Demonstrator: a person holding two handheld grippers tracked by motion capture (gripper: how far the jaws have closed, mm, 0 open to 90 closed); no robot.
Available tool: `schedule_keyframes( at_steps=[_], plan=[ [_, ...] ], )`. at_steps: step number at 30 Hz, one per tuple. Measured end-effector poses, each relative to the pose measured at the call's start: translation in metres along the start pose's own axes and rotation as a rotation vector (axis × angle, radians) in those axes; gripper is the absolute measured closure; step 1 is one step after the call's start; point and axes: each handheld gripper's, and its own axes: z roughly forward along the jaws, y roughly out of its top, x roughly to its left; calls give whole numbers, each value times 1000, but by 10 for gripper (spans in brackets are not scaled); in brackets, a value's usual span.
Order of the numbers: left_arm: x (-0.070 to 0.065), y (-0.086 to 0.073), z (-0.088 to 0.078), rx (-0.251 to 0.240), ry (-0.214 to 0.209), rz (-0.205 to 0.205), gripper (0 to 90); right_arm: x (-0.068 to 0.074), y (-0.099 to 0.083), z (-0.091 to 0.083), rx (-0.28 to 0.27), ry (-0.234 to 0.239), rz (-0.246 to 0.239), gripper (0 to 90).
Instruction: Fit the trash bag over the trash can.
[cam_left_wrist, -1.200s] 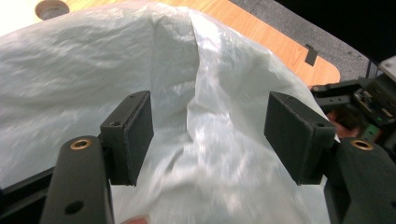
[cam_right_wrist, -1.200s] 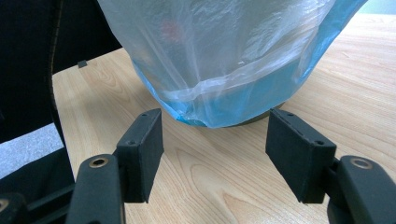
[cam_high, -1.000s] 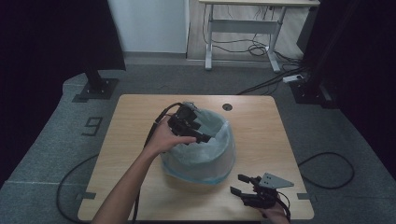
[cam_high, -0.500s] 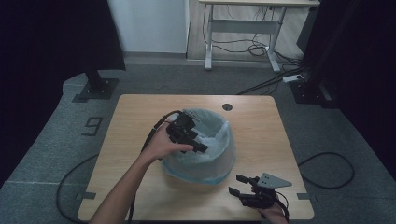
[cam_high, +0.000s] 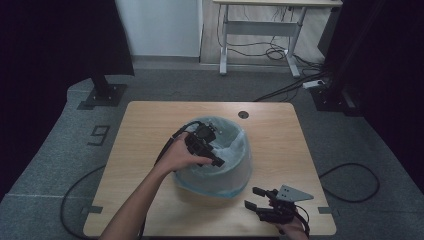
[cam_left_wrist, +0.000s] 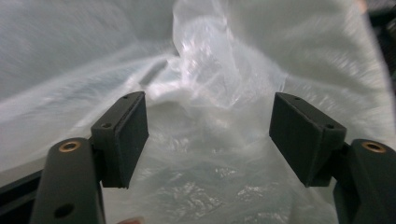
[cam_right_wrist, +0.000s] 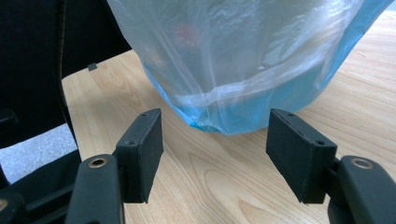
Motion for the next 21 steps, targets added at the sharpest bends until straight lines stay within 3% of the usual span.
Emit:
schedule_keyframes(
  at_steps=[6, 10, 21],
  plan=[
    [15, -3, -20, -126, 26, -21, 283, -2, -1, 0, -4, -3, 9, 356],
    [26, -1, -24, -153, 56, -42, 283, -1, -1, 2, 6, -2, 4, 357],
    [45, 8, -3, -54, 90, -94, 282, -3, -2, -1, -1, -9, 14, 356]
  ],
)
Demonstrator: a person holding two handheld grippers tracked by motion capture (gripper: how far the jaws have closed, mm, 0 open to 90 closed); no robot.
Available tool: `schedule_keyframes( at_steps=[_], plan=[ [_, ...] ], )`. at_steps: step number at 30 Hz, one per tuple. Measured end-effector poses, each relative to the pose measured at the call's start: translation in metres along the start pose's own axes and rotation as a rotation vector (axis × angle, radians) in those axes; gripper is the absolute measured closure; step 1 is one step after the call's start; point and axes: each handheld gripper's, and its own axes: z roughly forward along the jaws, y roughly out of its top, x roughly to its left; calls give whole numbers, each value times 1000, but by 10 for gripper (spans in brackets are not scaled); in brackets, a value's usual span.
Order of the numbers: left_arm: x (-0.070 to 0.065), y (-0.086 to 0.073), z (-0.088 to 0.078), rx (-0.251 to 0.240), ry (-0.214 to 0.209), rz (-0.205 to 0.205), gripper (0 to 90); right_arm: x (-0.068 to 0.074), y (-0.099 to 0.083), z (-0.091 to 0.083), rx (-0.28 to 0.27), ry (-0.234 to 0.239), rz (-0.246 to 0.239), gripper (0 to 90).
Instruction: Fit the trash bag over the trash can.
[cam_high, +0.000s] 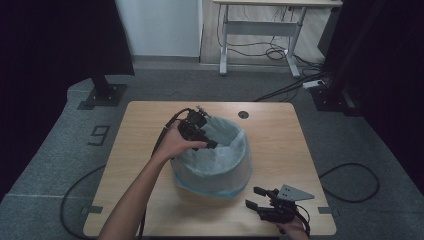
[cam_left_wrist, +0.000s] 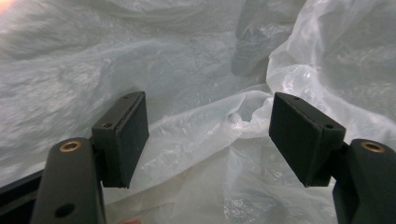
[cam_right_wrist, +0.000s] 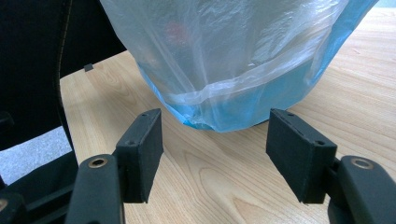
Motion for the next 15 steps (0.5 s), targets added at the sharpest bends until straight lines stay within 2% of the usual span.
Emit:
schedule_keyframes(
  at_steps=[4, 7, 10, 12, 15],
  plan=[
    [2, 2, 3, 27, 4, -20, 283, -1, 0, -1, 0, -1, -2, 357],
    [1, 2, 1, 27, 8, -13, 283, -1, 0, -1, -1, -2, -2, 356],
    [-2, 0, -7, -22, -1, -5, 286, -1, 1, -1, -4, -2, 0, 357],
    [-5, -2, -18, -72, -11, 4, 288, -1, 0, -2, -4, -3, 1, 357],
    [-9, -7, -34, -116, -17, 16, 290, -1, 0, -2, -5, -3, -1, 356]
  ],
)
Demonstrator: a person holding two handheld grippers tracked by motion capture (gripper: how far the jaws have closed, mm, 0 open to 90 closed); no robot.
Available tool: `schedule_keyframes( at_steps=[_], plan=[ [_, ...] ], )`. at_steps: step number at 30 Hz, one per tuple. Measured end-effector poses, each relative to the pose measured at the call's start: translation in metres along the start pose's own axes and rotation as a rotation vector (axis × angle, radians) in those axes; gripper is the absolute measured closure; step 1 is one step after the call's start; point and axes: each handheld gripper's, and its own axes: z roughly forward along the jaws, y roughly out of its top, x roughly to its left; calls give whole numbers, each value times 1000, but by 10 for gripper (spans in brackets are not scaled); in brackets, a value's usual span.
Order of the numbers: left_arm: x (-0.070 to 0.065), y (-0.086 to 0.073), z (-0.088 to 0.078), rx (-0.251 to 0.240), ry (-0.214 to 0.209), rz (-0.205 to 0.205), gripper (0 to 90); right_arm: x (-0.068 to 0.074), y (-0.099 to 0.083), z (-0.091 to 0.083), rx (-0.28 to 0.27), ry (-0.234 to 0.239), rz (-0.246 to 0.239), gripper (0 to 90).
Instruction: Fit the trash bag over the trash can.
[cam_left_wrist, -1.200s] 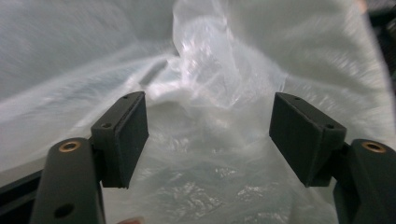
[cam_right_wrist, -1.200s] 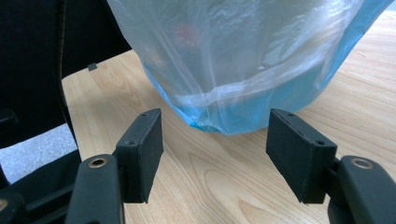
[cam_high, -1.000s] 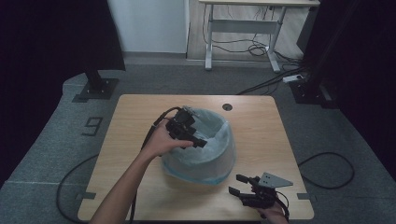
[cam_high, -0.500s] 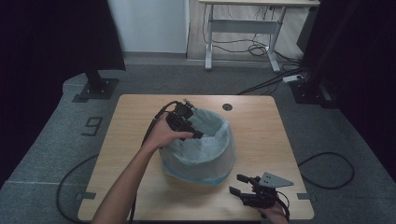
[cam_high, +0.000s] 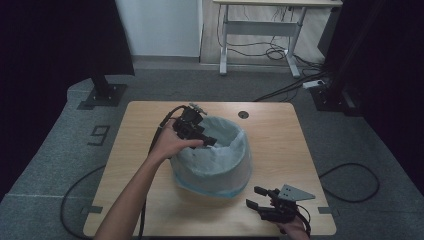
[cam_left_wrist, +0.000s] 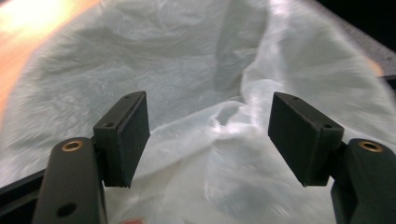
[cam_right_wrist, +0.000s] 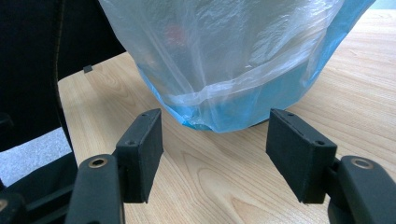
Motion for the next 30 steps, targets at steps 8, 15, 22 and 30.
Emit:
schedule_keyframes(
  at_steps=[8, 15, 22, 30],
  plan=[
    [-12, -24, -30, -9, 23, 45, 290, 2, 0, 2, 7, 1, -6, 356],
    [-9, -46, -30, 72, -18, 51, 306, 3, -2, 5, 16, -3, -5, 348],
    [-5, -53, -23, 101, -20, 44, 304, 2, -2, 6, 17, -6, 0, 348],
    [-15, -52, -35, -14, -1, 62, 303, 1, -2, 3, 11, -12, -2, 348]
  ],
)
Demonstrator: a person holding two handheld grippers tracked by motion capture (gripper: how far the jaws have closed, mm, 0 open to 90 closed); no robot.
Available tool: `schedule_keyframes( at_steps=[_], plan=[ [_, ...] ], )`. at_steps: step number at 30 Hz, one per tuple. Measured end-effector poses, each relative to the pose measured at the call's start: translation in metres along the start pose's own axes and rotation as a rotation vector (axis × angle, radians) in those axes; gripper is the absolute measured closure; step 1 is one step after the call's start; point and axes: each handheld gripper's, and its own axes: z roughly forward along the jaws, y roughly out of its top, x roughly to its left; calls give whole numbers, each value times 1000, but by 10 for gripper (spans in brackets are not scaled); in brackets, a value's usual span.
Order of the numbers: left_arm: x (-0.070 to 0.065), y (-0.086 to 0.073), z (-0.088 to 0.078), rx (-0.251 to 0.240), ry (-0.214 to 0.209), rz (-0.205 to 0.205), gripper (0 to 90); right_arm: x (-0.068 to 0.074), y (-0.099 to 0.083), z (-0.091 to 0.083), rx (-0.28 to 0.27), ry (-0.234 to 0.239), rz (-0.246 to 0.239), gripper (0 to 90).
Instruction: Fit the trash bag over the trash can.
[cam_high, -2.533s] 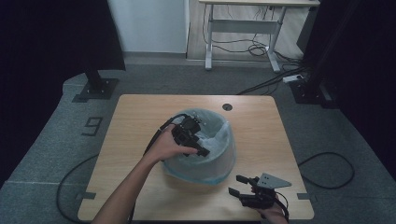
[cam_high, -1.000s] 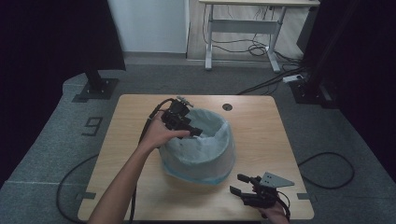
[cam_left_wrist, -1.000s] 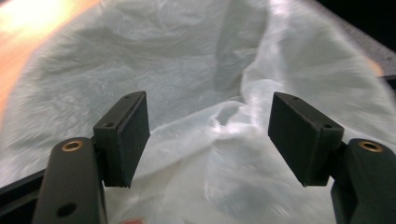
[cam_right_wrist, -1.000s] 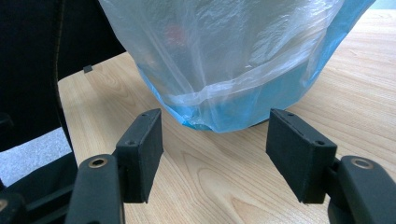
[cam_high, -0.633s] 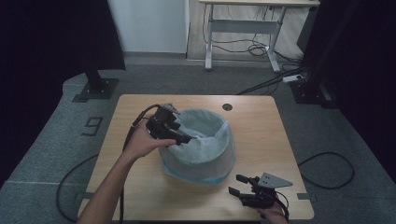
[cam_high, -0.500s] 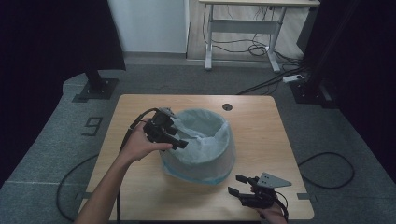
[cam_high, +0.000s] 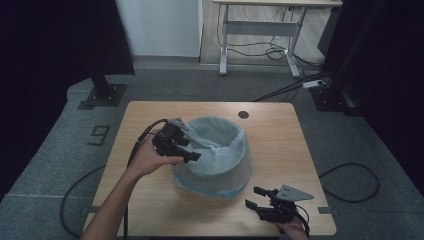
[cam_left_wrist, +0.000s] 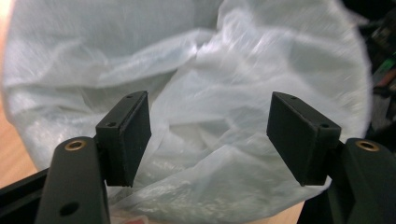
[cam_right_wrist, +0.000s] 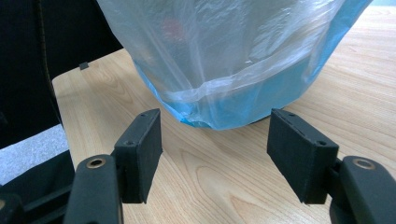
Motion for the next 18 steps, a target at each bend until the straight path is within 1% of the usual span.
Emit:
schedule_keyframes(
  at_steps=[3, 5, 7, 8, 13, 18],
  plan=[
    [-4, -3, -9, -48, 8, 6, 303, -1, 0, -2, -6, -4, 0, 348],
    [-7, -6, -15, -83, 8, -1, 301, -1, 1, -3, -10, -6, 0, 350],
    [-8, -10, -21, -107, 13, -6, 301, -1, 1, -3, -8, -7, -3, 350],
    [-8, -13, -23, -113, 23, -5, 301, -1, 1, -3, -8, -8, -4, 350],
    [-9, -31, -34, -158, 71, -8, 301, -1, 1, -4, -3, -19, -9, 347],
    [-8, -53, -42, -196, 98, -25, 300, -2, 0, -3, 0, -22, -4, 344]
  ],
)
